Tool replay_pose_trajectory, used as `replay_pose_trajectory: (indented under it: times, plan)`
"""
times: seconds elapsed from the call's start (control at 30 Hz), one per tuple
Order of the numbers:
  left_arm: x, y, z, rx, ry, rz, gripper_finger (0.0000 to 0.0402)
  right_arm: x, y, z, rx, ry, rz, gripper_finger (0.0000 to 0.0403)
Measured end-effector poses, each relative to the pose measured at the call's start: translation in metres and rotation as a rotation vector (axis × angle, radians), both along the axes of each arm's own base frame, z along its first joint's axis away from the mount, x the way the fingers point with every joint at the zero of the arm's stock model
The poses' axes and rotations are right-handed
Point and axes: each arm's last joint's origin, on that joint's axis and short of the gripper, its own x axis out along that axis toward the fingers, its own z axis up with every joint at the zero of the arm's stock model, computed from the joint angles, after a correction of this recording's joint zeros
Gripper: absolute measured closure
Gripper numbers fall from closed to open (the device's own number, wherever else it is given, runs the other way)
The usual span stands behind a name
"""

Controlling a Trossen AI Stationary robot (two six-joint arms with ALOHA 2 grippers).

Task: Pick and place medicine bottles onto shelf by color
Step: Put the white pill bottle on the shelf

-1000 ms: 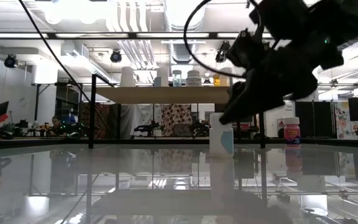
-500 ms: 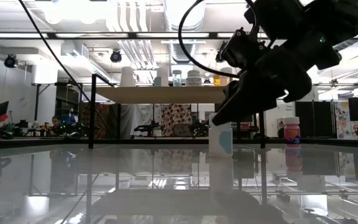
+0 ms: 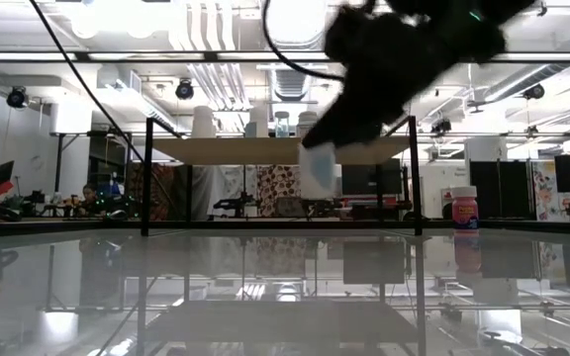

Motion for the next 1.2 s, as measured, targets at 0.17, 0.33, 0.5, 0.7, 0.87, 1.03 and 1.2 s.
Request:
replay_pose_trajectory:
  times: [0.17, 0.33, 0.5, 0.7, 0.87, 1.03, 1.2]
  plan:
    - [0.000, 0.000, -0.001, 0.001, 0.002, -0.001, 0.0207, 0.023, -0.014, 0.052, -0.120, 0.071, -0.165, 0.0264]
    - [0.000, 0.000, -0.004, 0.006, 0.009, -0.001, 0.0207, 0.032, -0.034, 0.101, -0.221, 0.084, -0.319, 0.0264]
    - [-0.001, 0.000, -0.005, 0.008, 0.012, -0.001, 0.0207, 0.035, -0.064, 0.131, -0.222, 0.076, -0.408, 0.0264]
    - [-0.001, 0.000, -0.005, 0.008, 0.012, -0.001, 0.0207, 0.032, -0.108, 0.137, -0.186, 0.079, -0.500, 0.0264]
    - [-0.001, 0.000, -0.005, 0.009, 0.013, -0.001, 0.0207, 0.025, -0.135, 0.131, -0.136, 0.118, -0.567, 0.0264]
    - [-0.001, 0.000, -0.005, 0.017, 0.018, -0.002, 0.0207, 0.021, -0.145, 0.128, -0.129, 0.154, -0.605, 0.0264]
    - [-0.001, 0.000, -0.005, 0.022, 0.021, -0.003, 0.0207, 0.020, -0.146, 0.125, -0.129, 0.162, -0.609, 0.0264]
